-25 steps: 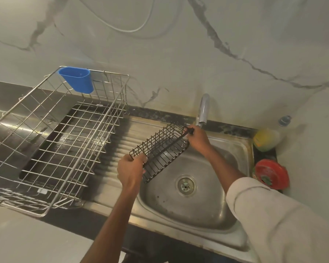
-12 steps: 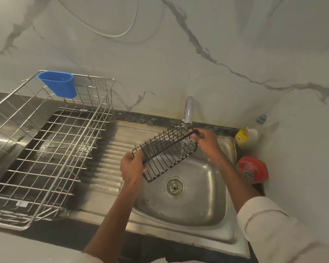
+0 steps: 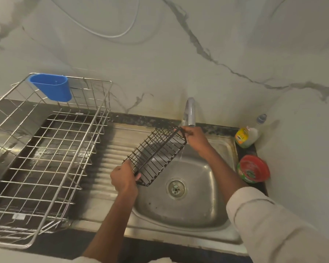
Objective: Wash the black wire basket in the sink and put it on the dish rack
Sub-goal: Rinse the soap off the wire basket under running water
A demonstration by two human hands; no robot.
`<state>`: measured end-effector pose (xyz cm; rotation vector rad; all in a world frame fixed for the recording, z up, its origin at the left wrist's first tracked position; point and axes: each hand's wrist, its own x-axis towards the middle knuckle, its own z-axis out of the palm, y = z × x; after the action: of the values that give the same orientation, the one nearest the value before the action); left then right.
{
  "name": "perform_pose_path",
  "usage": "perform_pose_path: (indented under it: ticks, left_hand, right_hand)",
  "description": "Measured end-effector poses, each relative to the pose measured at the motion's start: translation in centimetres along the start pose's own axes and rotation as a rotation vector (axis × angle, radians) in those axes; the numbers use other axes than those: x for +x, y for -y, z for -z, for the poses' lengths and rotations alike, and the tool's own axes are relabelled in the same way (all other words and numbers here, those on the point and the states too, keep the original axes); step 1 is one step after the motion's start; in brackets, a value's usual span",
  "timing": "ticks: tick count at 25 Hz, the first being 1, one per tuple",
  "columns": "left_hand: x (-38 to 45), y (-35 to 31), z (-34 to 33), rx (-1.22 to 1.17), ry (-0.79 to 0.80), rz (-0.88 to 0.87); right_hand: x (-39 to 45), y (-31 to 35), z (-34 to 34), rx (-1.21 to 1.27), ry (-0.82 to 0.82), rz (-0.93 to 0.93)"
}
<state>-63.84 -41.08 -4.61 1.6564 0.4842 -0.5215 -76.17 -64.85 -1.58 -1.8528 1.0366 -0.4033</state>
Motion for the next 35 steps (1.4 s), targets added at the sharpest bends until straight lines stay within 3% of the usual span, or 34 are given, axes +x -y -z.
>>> perform_pose_path:
  ticks: [4, 7, 11, 14, 21, 27, 35]
  left_hand:
    - [0.1, 0.5, 0.5, 0.004, -0.01, -0.054]
    - [0.1, 1.1, 0.4, -0.022, 0.011, -0.064]
    - [-0.1, 1.8, 0.0, -0.045, 0.056, -0.018]
    - [0.1, 2.7, -0.9, -0.124, 0.095, 0.029]
    - [1.3, 5.4, -1.9, -0.143, 0.198, 0.137]
    - [1.7, 7.1, -2.1, -0.157, 0.332, 0.125]
    - [1.1, 8.2, -2.6, -0.169, 0.375, 0.192]
  right_hand:
    - [-0.3, -0.3, -0.1, 0.038, -0.046, 0.022]
    - [-1.3, -0.4, 0.1, 0.204, -0.094, 0.019]
    - [-2.4, -2.7, 0.0, 0.348, -0.156, -0.208]
    - [-3.4, -4.0, -0.8, 0.482, -0.046, -0.371]
    - [-0.7, -3.4, -1.6, 0.438, 0.008, -0.329]
    - [0.4, -2.5, -1.6, 0.412, 0.027, -0.282]
    - [-1.6, -3.5, -0.4, 0.444, -0.04, -0.22]
